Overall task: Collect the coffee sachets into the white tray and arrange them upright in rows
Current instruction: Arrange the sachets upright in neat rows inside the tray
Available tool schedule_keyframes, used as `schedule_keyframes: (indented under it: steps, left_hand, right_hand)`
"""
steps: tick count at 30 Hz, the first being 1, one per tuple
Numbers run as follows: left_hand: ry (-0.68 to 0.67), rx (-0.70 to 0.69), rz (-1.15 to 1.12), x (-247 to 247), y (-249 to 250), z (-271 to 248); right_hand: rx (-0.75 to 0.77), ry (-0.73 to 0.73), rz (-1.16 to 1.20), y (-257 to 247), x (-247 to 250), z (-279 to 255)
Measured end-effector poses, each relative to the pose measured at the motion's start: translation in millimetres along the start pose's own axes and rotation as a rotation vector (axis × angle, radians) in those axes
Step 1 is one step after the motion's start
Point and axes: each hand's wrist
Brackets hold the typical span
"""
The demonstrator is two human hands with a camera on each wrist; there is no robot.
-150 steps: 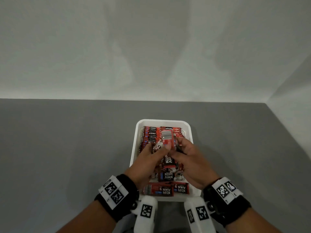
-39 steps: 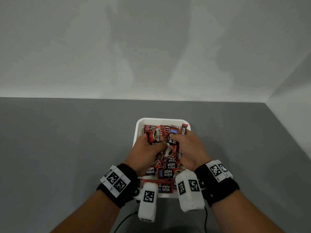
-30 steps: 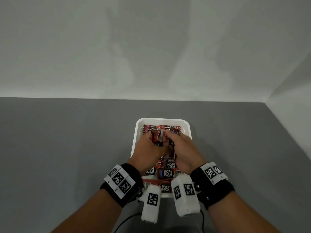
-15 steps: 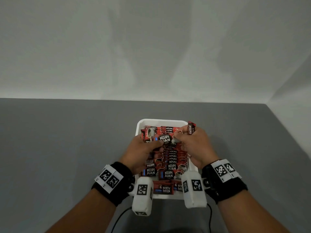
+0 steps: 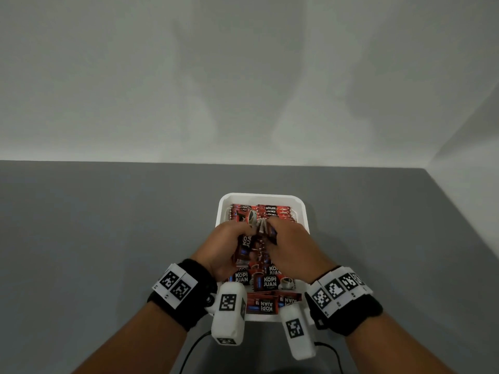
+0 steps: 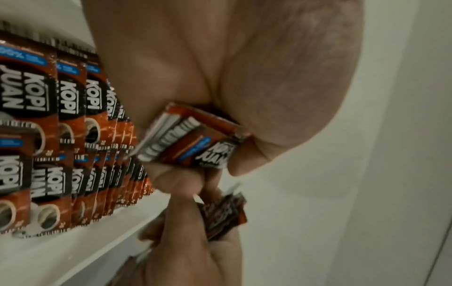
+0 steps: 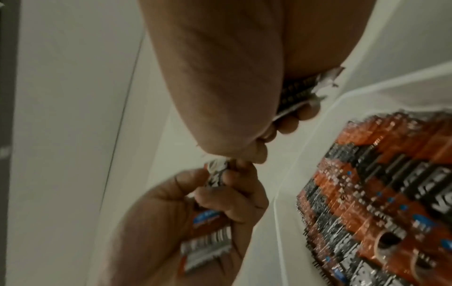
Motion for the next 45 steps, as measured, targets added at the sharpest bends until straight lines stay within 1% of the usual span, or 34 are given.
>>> schedule_keyframes:
  steps: [1, 3, 5, 7, 8, 9, 11, 13, 14, 16, 19, 21, 22, 23, 25, 27, 29, 31, 33, 34, 35, 36, 38, 39, 41, 42, 45]
  left_hand:
    - [-0.016, 0.017, -0.049, 1.2, 0.0, -0.2]
    - [-0.04, 0.018, -0.04, 2.9, -0.2, -1.1]
    - [-0.049, -0.006, 0.044, 2.8, -1.4, -2.2]
    - [-0.09, -0.035, 0.146, 2.4, -1.8, -3.5]
    - [-0.104, -0.047, 0.194, 1.6, -1.6, -3.9]
    - [-0.103, -0.061, 0.221, 1.7, -1.7, -3.3]
    - [-0.037, -0.082, 0.208, 4.0, -1.7, -1.3]
    - [0.076, -0.113, 0.191, 10.4, -2.6, 2.5]
    - [0.124, -0.129, 0.204, 13.2, -2.7, 3.5]
    - [0.172, -0.15, 0.248, 16.7, -3.4, 5.2]
    - [0.147, -0.164, 0.281, 15.6, -3.3, 7.1]
    - [0.074, -0.2, 0.296, 12.2, -2.5, 6.1]
    - [0.032, -0.223, 0.304, 10.0, -2.7, 5.1]
    - [-0.005, -0.233, 0.299, 7.8, -2.2, 3.1]
    - [-0.038, -0.228, 0.265, 5.8, -3.6, 1.8]
    - [-0.051, -0.188, 0.24, 2.5, -3.0, -0.4]
    - [-0.026, -0.129, 0.207, 3.0, -5.1, 0.1]
    - [-0.016, -0.077, 0.115, 5.6, -4.2, 0.5]
    - [-0.016, -0.071, 0.103, 8.5, -1.3, -0.7]
    - [-0.01, -0.102, 0.162, 9.9, -0.9, -0.1]
    - [-0.008, -0.15, 0.247, 10.5, -0.4, 0.2]
    - [-0.001, -0.205, 0.349, 9.3, 0.6, 0.2]
    - [0.044, -0.284, 0.505, 8.1, -0.6, 4.2]
    - [0.086, -0.292, 0.534, 9.3, -1.3, 7.5]
    - [0.143, -0.27, 0.519, 12.2, -2.4, 9.7]
    - [0.148, -0.257, 0.498, 13.9, -3.5, 9.1]
    - [0.152, -0.236, 0.412, 18.4, -7.5, 6.6]
  right_hand:
    - [-0.041, 0.022, 0.064, -1.1, 2.4, -0.2]
    - [-0.121, 0.1, 0.251, 1.2, 6.3, -0.2]
    - [-0.181, 0.19, 0.514, 0.0, 10.5, 2.2]
    - [-0.235, 0.217, 0.782, -5.6, 13.4, 4.7]
    - [-0.251, 0.216, 0.879, -7.9, 15.5, 5.1]
    - [-0.269, 0.228, 0.923, -7.9, 17.1, 6.3]
    - [-0.299, 0.285, 0.922, 0.5, 20.0, 8.9]
    - [-0.328, 0.316, 0.88, 9.5, 22.1, 7.0]
    - [-0.328, 0.307, 0.822, 12.7, 22.4, 4.6]
    - [-0.259, 0.269, 0.615, 14.2, 23.8, -1.7]
    - [-0.092, 0.198, 0.374, 2.7, 26.8, -8.3]
    - [0.044, 0.115, 0.226, -2.4, 23.9, -8.4]
    - [0.079, 0.066, 0.156, -1.8, 20.4, -7.0]
    - [0.084, 0.014, 0.083, -1.3, 16.6, -6.1]
    - [0.047, -0.077, -0.002, 0.8, 7.0, -3.9]
    - [0.045, -0.088, -0.028, 1.0, 0.3, -2.7]
    - [0.014, -0.061, 0.014, -1.1, 0.0, -1.8]
    - [-0.088, 0.01, 0.191, 2.8, 2.6, -0.4]
    - [-0.225, 0.108, 0.532, 2.5, 8.3, -0.1]
    - [-0.27, 0.145, 0.731, 0.2, 11.6, 0.2]
    - [-0.282, 0.158, 0.9, -3.3, 14.0, -0.6]
    - [-0.275, 0.156, 0.998, -6.2, 15.9, -0.6]
    - [-0.236, 0.153, 0.996, -8.3, 18.0, 1.0]
    - [-0.22, 0.188, 0.956, -4.2, 17.6, 2.0]
    - [-0.23, 0.287, 0.93, 4.2, 19.8, 3.8]
    - [-0.239, 0.312, 0.946, 6.1, 21.6, 3.3]
    - [-0.209, 0.315, 0.938, 7.9, 23.2, 0.1]
Point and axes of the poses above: each hand's wrist, its own z-axis towards the middle knuckle, its own x-axis out of the back of the hand, y = z × x, and after that the axes turned 15 degrees about z, right-handed
